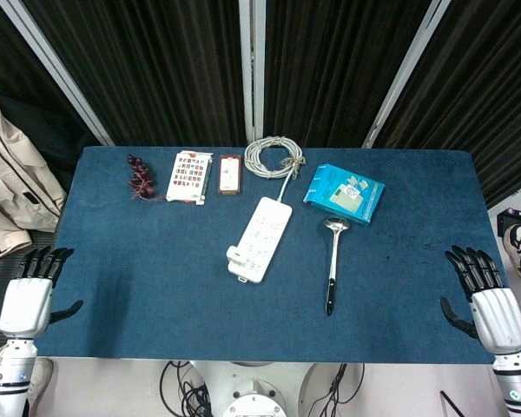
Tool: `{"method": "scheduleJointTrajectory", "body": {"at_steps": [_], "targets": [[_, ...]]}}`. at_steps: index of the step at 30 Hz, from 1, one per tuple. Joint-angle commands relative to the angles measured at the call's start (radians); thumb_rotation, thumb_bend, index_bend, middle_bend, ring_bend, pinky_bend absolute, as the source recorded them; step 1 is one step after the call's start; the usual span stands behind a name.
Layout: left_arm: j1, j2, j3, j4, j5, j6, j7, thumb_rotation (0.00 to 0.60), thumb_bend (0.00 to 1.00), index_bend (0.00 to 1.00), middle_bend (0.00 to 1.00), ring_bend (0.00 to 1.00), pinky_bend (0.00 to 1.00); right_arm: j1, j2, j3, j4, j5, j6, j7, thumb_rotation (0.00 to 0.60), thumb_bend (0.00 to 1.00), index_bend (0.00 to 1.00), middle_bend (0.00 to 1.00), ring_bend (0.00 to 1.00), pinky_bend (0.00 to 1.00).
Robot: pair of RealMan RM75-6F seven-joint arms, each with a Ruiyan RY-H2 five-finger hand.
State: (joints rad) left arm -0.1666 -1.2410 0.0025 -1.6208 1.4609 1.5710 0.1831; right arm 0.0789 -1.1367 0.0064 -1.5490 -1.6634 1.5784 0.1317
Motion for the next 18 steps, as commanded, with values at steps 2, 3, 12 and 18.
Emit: {"method": "scheduleJointTrajectory", "body": {"at_steps": [2, 3, 12, 18], "targets": [[0.004, -0.004, -0.008, 0.004, 0.001, -0.004, -0.001, 0.600, 0.04, 0.15, 0.17, 0.08, 0.11, 0.011, 0.006, -0.003, -0.006, -0.007, -0.018, -0.004, 0.600, 0.35, 0.00, 0.06, 0.00, 0.00], [0.005, -0.004, -0.010, 0.005, 0.000, -0.007, -0.002, 0.600, 0.04, 0.15, 0.17, 0.08, 0.11, 0.014, 0.007, -0.003, -0.008, -0.008, -0.024, -0.005, 0.600, 0.35, 0.00, 0.06, 0.00, 0.00], [-0.043, -0.017, -0.053, 0.018, 0.021, -0.070, -0.049, 0.600, 0.04, 0.16, 0.16, 0.08, 0.11, 0.135, 0.051, 0.010, -0.071, -0.024, -0.206, -0.058, 0.600, 0.35, 0.00, 0.04, 0.00, 0.00], [-0.204, -0.024, -0.112, 0.037, 0.094, -0.227, -0.087, 0.600, 0.05, 0.19, 0.17, 0.08, 0.13, 0.376, 0.051, 0.098, -0.131, 0.019, -0.519, -0.096, 0.600, 0.35, 0.00, 0.03, 0.00, 0.00]]}}
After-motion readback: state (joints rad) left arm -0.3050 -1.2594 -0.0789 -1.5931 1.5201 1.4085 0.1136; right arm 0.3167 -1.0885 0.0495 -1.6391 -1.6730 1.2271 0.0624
